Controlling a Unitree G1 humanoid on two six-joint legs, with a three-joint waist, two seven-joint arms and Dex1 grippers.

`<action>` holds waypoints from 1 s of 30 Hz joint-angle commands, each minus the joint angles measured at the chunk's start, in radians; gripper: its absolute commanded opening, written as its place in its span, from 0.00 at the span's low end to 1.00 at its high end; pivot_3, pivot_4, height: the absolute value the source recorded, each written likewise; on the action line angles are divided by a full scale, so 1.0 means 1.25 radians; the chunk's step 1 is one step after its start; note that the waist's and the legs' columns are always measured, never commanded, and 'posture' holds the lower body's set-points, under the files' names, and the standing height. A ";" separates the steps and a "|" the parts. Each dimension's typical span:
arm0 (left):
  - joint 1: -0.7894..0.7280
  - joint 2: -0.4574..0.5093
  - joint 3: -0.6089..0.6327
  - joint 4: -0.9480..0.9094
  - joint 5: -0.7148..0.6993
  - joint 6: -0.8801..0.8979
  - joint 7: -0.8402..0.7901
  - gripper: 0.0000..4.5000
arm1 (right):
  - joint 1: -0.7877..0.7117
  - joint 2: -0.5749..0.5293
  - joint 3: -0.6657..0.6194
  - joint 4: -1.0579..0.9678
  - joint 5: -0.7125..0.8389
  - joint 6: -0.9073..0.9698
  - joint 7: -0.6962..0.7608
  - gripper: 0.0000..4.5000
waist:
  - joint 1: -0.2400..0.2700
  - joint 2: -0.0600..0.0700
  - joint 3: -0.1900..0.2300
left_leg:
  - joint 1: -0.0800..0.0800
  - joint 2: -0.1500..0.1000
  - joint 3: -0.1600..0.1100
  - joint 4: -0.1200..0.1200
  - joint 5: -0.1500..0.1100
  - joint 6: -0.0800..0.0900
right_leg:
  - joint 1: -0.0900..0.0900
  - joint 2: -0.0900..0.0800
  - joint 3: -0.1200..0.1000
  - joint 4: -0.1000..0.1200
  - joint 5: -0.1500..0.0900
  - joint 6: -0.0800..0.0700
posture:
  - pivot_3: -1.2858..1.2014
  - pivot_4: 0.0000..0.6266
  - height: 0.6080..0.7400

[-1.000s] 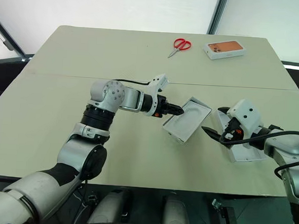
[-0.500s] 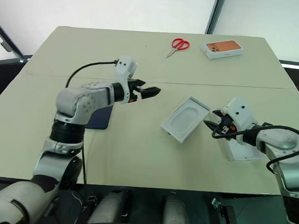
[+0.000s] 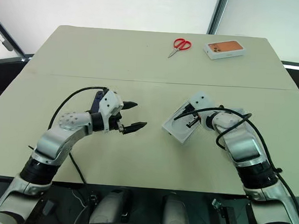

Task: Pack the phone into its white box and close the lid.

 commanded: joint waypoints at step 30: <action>-0.080 -0.067 0.031 0.061 -0.031 0.199 0.108 0.88 | 0.245 -0.176 -0.280 -0.187 0.055 -0.172 0.233 0.00 | 0.002 0.000 0.000 | 0.001 0.000 -0.001 0.000 -0.003 0.005 | 0.002 0.001 -0.001 0.000 0.000 0.000 | 0.52 0.24 0.68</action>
